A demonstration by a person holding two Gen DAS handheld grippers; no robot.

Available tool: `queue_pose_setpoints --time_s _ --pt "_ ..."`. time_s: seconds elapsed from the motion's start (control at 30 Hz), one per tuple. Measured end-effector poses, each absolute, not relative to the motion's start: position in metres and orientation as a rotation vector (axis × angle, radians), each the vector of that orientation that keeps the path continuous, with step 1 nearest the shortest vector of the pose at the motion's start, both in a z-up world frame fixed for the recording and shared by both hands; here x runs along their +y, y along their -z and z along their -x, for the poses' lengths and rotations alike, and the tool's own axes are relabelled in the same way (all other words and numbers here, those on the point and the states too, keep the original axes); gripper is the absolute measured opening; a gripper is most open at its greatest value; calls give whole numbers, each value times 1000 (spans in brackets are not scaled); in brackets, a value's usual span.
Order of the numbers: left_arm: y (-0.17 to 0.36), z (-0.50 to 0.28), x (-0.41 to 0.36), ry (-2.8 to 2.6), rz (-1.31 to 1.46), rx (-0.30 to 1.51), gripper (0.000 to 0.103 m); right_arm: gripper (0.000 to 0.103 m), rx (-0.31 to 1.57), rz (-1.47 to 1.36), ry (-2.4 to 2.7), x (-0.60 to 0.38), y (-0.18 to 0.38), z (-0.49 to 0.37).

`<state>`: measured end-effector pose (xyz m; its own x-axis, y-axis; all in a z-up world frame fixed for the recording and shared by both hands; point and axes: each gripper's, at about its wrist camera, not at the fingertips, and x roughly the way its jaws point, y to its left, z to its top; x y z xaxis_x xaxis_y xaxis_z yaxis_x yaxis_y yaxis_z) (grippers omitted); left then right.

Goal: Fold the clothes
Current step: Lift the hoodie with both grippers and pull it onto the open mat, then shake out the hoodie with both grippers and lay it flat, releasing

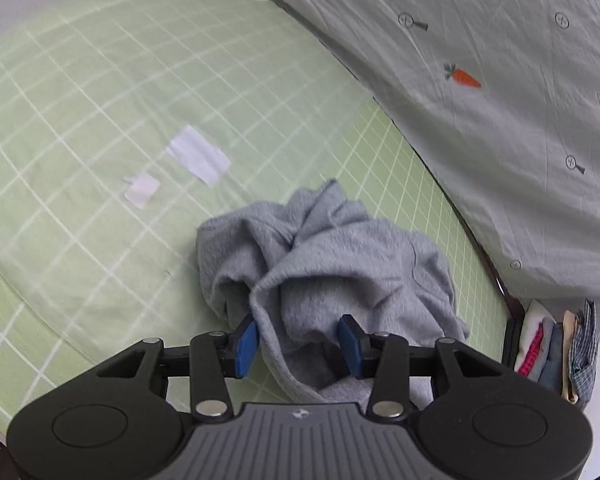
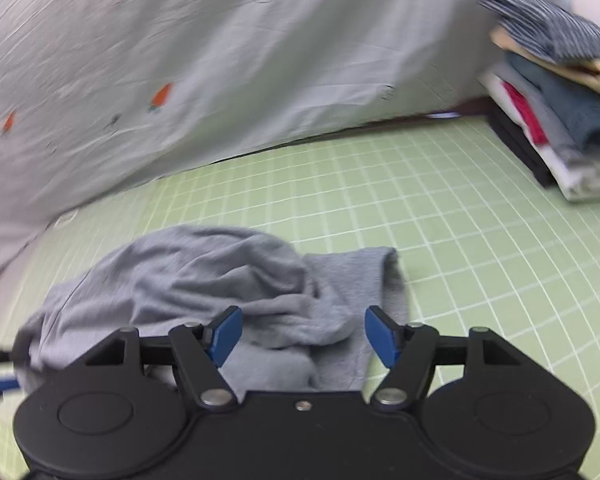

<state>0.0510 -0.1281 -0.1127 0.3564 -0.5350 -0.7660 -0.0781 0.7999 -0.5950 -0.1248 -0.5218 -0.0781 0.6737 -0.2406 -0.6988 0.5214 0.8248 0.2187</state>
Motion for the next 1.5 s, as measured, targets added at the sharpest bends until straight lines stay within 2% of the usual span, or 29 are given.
queue_pose_setpoints --time_s 0.13,0.17,0.2,0.47,0.57,0.67,0.73,0.8,0.83,0.93,1.1,1.23,1.27,1.3,1.33,1.4,1.5 --pt "127 -56 -138 344 606 1217 44 69 721 -451 448 -525 85 123" --pt "128 -56 -137 349 616 1213 20 69 721 -452 447 -525 86 122" --pt "128 -57 -135 350 627 1204 6 69 721 -453 446 -526 87 121" --pt "78 -92 -77 219 683 930 0 70 741 -460 466 -523 93 112" --pt "67 -113 -60 163 621 880 0 70 768 -475 437 -517 102 102" --pt "67 -123 -51 193 647 914 0 70 794 -528 399 -512 113 87" --pt "73 -123 -53 232 647 951 8 70 804 -591 390 -513 122 78" --pt "82 -119 -62 277 629 1008 35 71 802 -690 405 -520 133 71" --pt "88 -116 -67 295 620 1035 39 74 799 -732 425 -525 138 68" --pt "103 -111 -83 363 625 1104 46 77 796 -823 477 -537 149 60" --pt "114 -120 -101 445 618 1185 64 81 799 -876 502 -547 157 56" --pt "124 -125 -115 435 593 1219 62 81 802 -890 500 -556 163 58" --pt "127 -127 -119 427 591 1227 57 80 796 -900 491 -559 164 59" --pt "130 -127 -121 423 593 1231 43 70 790 -911 482 -561 166 60" --pt "131 -127 -122 419 593 1232 37 42 784 -900 467 -563 163 58" --pt "130 -128 -123 405 593 1214 23 12 772 -867 435 -567 156 53" --pt "127 -130 -120 380 615 1185 18 9 754 -819 386 -573 145 46"
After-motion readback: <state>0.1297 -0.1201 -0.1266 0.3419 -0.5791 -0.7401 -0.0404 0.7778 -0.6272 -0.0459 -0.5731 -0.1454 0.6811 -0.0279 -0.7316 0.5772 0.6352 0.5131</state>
